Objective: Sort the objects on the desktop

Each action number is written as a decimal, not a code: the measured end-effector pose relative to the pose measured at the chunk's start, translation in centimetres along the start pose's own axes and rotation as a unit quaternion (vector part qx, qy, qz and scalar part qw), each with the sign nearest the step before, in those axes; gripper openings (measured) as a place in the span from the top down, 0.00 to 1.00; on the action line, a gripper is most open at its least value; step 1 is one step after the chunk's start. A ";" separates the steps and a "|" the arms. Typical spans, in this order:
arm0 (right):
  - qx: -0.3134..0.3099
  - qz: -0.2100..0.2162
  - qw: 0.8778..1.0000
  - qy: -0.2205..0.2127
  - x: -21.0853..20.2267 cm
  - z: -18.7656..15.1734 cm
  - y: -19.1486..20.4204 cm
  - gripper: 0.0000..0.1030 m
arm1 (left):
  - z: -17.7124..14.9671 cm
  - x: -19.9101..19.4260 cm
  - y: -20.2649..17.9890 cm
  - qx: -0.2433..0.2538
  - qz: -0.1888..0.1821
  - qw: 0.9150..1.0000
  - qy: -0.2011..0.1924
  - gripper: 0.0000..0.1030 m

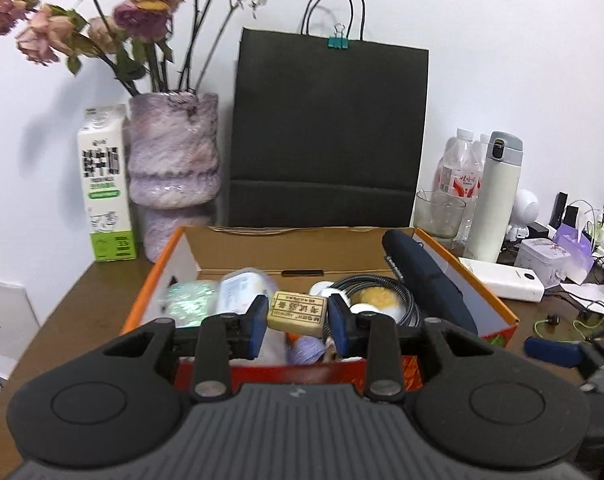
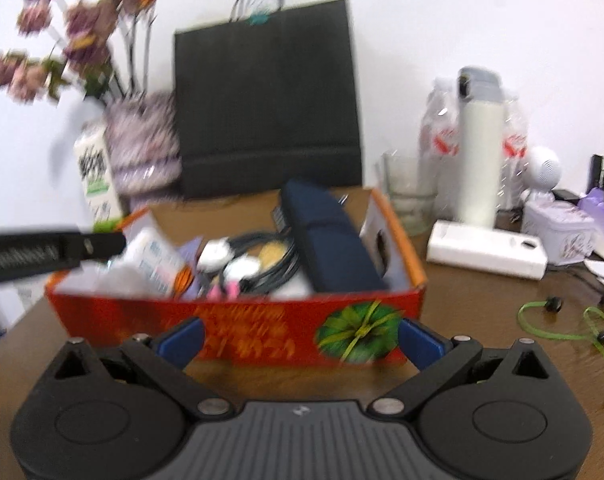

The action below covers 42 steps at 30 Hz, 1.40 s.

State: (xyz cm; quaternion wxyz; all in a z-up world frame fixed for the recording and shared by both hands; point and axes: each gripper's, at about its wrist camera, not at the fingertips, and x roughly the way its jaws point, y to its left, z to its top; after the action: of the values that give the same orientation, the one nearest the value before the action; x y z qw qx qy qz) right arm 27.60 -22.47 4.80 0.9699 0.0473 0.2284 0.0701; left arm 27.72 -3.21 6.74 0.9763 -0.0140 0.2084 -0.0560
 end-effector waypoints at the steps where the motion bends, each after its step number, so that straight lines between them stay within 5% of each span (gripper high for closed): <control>1: 0.008 -0.001 1.000 -0.008 0.0 0.3 -0.5 0.00 | 0.1 0.4 -0.3 0.002 0.000 1.000 0.000 0.68; 9: 0.028 -0.005 0.999 -0.025 1.3 1.1 -2.1 0.00 | 0.6 4.4 -1.1 0.007 0.004 1.000 0.008 0.66; 10: 0.026 -0.005 0.999 -0.023 1.4 1.0 -2.0 0.00 | 0.6 4.9 -1.0 0.004 0.008 1.000 0.010 0.57; 11: 0.023 -0.005 0.999 -0.023 1.5 1.0 -1.9 0.00 | 0.6 5.2 -0.9 0.002 0.011 1.000 0.014 0.30; 13: 0.016 -0.005 1.000 -0.023 1.6 0.9 -1.7 0.00 | 0.6 5.2 -0.6 -0.011 0.019 1.000 0.008 0.00; 27: -0.002 0.000 1.000 -0.019 0.9 0.0 -1.0 0.00 | -1.4 0.4 2.5 -0.036 0.061 0.997 -0.013 0.00; 34: -0.009 0.010 0.999 -0.031 -2.4 -1.1 0.2 0.00 | -4.0 -4.4 4.6 -0.059 0.075 0.995 -0.016 0.00; 42: -0.025 0.018 0.999 -0.029 -7.1 -3.1 1.6 0.00 | -6.4 -9.1 3.3 -0.033 0.067 0.997 -0.023 0.00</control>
State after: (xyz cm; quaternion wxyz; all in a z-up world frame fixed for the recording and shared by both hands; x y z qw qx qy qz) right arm 19.70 -21.79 5.36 0.9755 0.0293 0.1978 0.0914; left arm 17.16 1.12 4.38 0.9815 -0.0333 0.1876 0.0172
